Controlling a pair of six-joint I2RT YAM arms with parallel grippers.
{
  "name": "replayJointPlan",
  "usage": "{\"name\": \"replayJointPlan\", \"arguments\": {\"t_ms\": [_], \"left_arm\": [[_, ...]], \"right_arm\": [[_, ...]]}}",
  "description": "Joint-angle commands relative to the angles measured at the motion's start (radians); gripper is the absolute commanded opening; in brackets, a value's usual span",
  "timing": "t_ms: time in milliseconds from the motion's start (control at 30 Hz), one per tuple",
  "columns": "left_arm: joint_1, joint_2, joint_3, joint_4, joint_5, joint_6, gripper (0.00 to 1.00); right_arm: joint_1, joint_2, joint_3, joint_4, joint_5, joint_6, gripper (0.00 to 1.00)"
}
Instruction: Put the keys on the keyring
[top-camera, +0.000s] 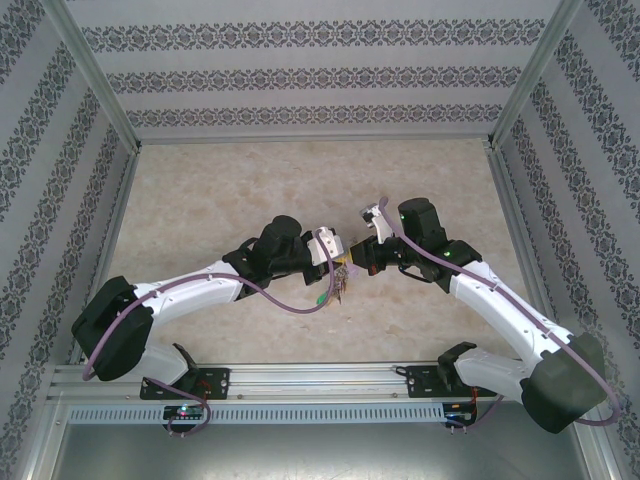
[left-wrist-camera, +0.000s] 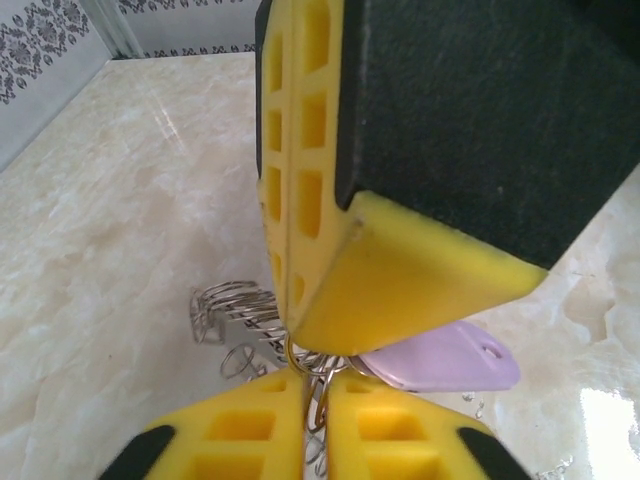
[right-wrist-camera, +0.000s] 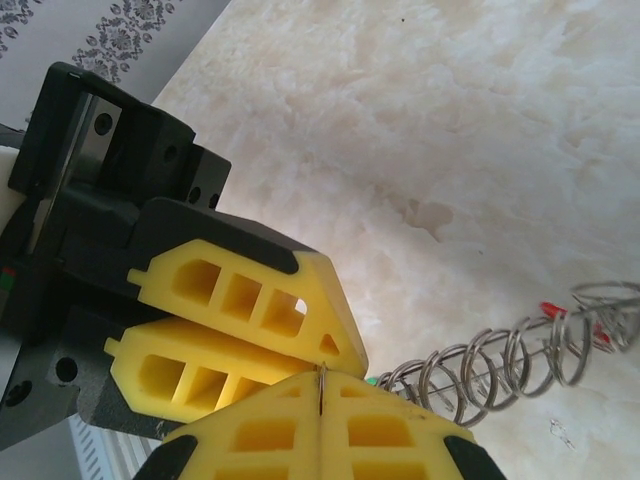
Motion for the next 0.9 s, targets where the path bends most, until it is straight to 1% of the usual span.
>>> {"name": "replayJointPlan", "arguments": {"t_ms": [0,133,300,400,567,600,700,867], "left_arm": [[0.008,0.004,0.014,-0.029,-0.001,0.007,0.22],[0.007,0.010,0.020,-0.043,0.002,0.015,0.23],[0.007,0.023,0.036,-0.056,0.010,0.022,0.22],[0.007,0.030,0.044,-0.063,0.020,0.025,0.17],[0.007,0.039,0.053,-0.065,0.025,0.023,0.02],[0.007,0.039,0.052,-0.064,0.023,0.022,0.00],[0.006,0.037,0.049,-0.062,0.018,0.018,0.00],[0.007,0.024,0.029,-0.044,-0.016,-0.006,0.00]], "right_arm": [[0.011,-0.021,0.035,0.041,-0.025,-0.003,0.00],[0.010,-0.021,0.037,0.041,-0.030,-0.001,0.00],[0.013,-0.020,0.039,0.043,-0.031,-0.001,0.00],[0.016,-0.017,0.038,0.043,-0.032,-0.001,0.00],[0.020,-0.017,0.034,0.043,-0.030,-0.001,0.00],[0.020,-0.018,0.031,0.043,-0.027,-0.001,0.00],[0.020,-0.025,0.026,0.038,-0.003,-0.003,0.00],[0.006,-0.041,0.000,0.027,0.099,0.025,0.00]]}}
